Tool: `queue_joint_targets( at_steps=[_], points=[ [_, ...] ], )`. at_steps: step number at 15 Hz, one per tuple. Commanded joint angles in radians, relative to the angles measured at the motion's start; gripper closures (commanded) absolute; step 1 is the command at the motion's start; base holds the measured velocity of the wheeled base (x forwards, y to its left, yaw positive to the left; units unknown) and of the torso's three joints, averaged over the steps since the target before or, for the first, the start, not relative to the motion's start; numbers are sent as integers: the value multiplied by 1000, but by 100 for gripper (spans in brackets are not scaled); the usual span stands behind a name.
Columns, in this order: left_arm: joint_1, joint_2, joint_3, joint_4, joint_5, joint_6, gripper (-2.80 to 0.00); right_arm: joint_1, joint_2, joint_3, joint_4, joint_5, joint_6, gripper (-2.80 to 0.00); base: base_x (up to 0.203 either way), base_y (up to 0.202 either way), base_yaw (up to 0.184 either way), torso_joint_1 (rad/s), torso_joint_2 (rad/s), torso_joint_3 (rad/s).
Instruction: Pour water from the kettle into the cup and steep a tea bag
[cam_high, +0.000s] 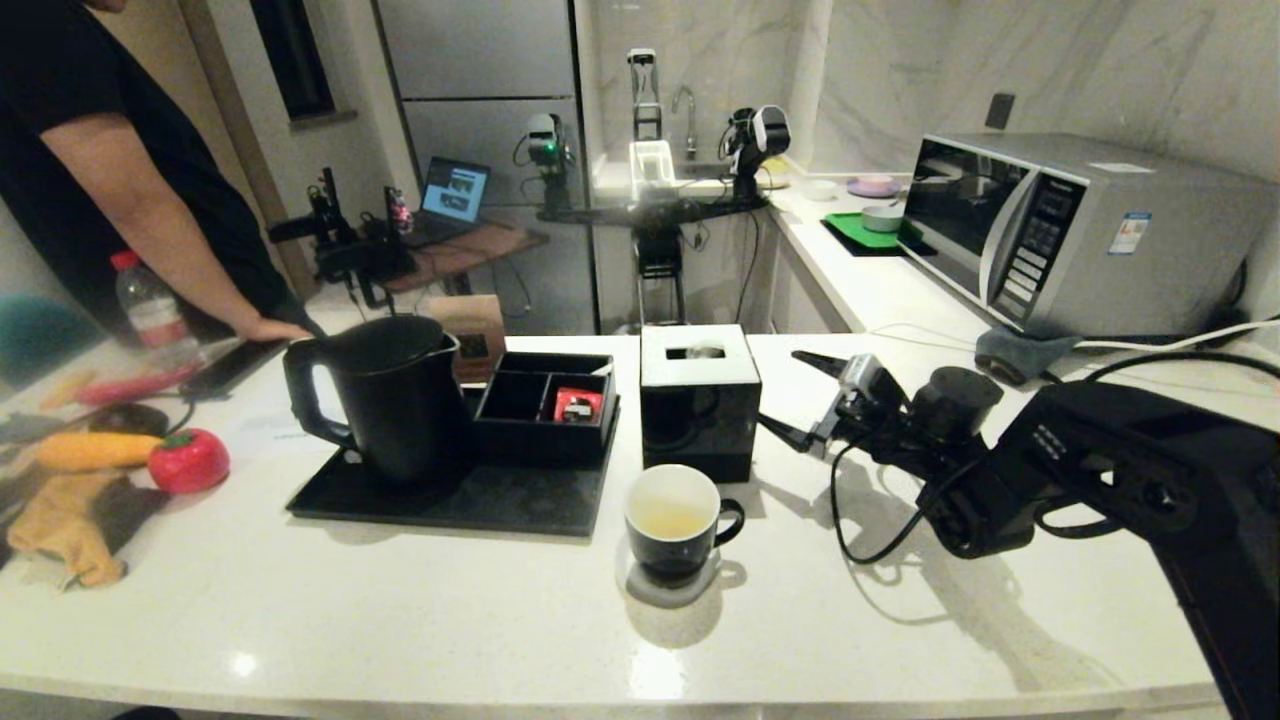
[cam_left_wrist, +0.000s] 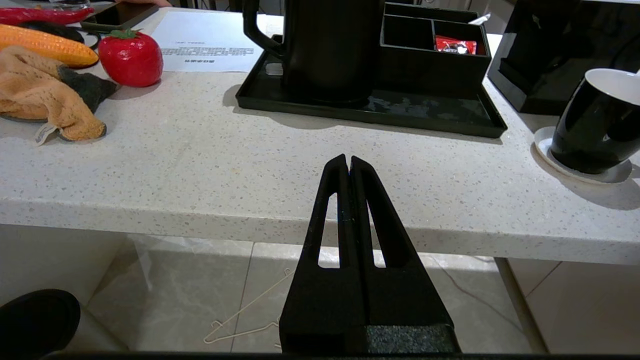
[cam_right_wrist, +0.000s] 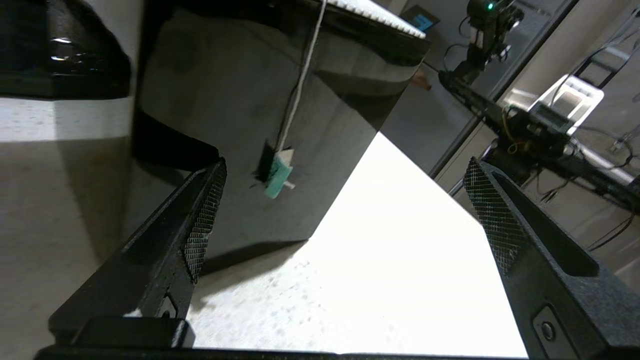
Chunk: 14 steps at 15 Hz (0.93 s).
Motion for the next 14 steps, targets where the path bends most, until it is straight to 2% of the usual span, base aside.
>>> queue_joint_targets(
  at_steps=[1,7,8,14],
  points=[
    [0,0,0,0,0,-1,0,-9,-42,50,-8,3,-2,-280,0,0,0,0,0,0],
    [0,0,0,0,0,-1,0,-34,-150,191,-5,-5,4,-280,0,0,0,0,0,0],
    [0,0,0,0,0,-1,0,-42,-170,210,-5,-5,4,0,0,0,0,0,0,0],
    [0,0,0,0,0,-1,0,-73,-278,275,1,-4,4,0,0,0,0,0,0,0]
  ],
)
